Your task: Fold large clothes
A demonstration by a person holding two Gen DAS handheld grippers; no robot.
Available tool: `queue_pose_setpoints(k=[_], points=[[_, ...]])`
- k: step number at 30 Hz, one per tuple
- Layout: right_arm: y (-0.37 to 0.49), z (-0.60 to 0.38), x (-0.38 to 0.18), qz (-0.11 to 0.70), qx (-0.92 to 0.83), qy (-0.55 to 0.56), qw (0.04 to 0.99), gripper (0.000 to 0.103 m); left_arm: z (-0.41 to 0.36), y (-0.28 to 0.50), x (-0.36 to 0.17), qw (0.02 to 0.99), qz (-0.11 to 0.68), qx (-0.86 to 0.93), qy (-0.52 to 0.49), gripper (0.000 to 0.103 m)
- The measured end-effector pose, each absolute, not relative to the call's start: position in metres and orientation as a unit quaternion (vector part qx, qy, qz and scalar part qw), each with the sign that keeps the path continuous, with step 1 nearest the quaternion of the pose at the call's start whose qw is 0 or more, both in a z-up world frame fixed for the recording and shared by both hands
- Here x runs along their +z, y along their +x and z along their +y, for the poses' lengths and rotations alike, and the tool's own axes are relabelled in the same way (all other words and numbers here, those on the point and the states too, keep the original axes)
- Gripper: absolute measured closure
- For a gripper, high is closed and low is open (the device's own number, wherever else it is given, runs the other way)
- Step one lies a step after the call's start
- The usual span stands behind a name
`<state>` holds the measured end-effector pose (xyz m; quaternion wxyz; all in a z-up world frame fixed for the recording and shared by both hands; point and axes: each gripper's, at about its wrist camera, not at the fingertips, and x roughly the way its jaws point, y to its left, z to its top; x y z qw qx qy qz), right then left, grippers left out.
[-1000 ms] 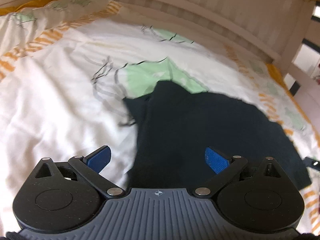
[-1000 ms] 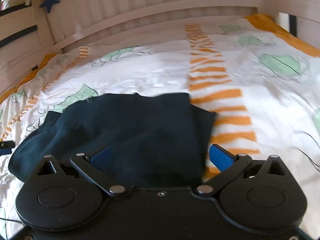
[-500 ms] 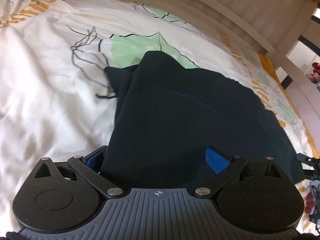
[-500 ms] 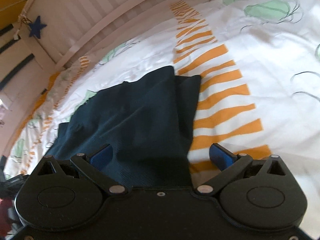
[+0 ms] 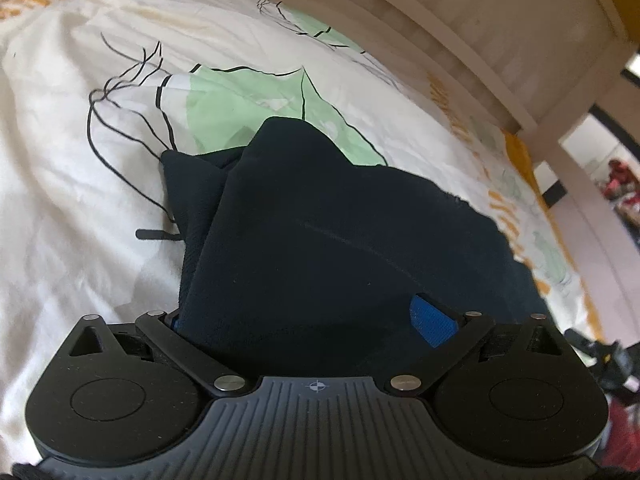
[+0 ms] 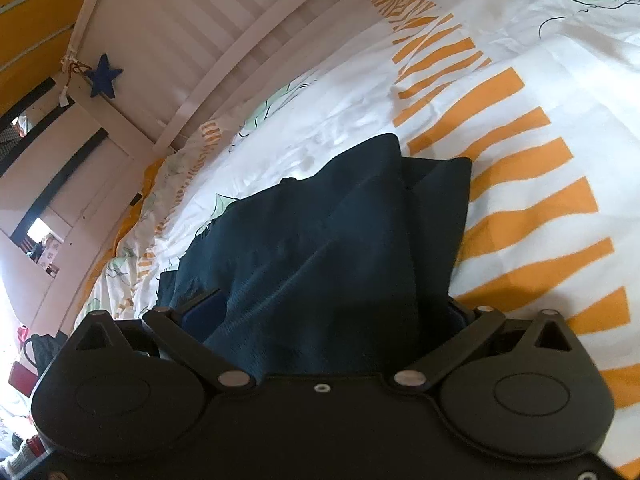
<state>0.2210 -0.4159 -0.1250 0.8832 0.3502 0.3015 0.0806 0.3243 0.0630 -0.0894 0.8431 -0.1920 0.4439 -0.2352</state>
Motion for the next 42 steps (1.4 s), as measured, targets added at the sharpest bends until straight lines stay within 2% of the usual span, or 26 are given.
queue_pose_setpoints(k=[2,3,4,5,6,7,13,22,33,35,38,39,42], points=[[0.22,-0.415,-0.124,0.306,0.075,0.343,0.885,0.011,0.066,0.323,-0.087,0.845,0.444,-0.229,-0.192,0.029],[0.22,-0.415,-0.124,0.314,0.064,0.336,0.886,0.036,0.068,0.321,-0.085,0.847,0.445,-0.221,-0.19,0.053],[0.219,-0.415,-0.124,0.32,0.048,0.333,0.886,0.05,0.07,0.321,-0.084,0.846,0.448,-0.216,-0.193,0.068],[0.218,-0.416,-0.124,0.32,0.049,0.341,0.883,0.052,0.074,0.322,-0.083,0.841,0.45,-0.217,-0.206,0.071],[0.217,-0.416,-0.123,0.318,0.051,0.35,0.88,0.06,0.076,0.321,-0.082,0.837,0.452,-0.22,-0.217,0.077],[0.216,-0.415,-0.122,0.318,0.048,0.357,0.877,0.064,0.078,0.321,-0.08,0.835,0.453,-0.221,-0.222,0.079],[0.202,-0.41,-0.106,0.313,0.033,0.376,0.872,0.071,0.085,0.307,-0.066,0.824,0.446,-0.228,-0.266,0.083],[0.157,-0.404,-0.086,0.313,0.038,0.385,0.867,0.073,0.103,0.257,-0.046,0.801,0.454,-0.261,-0.291,0.084],[0.051,-0.393,-0.082,0.378,0.041,0.417,0.826,0.073,0.125,0.182,-0.042,0.761,0.506,-0.284,-0.29,0.083],[0.043,-0.391,-0.084,0.381,0.038,0.409,0.828,0.071,0.122,0.179,-0.044,0.783,0.5,-0.273,-0.251,0.079],[0.045,-0.386,-0.09,0.383,0.016,0.372,0.845,0.06,0.117,0.182,-0.054,0.805,0.491,-0.254,-0.217,0.073],[0.048,-0.385,-0.094,0.383,0.011,0.37,0.846,0.052,0.115,0.185,-0.058,0.806,0.493,-0.246,-0.217,0.071],[0.058,-0.385,-0.102,0.38,0.006,0.368,0.849,0.047,0.106,0.194,-0.066,0.812,0.491,-0.235,-0.214,0.064]])
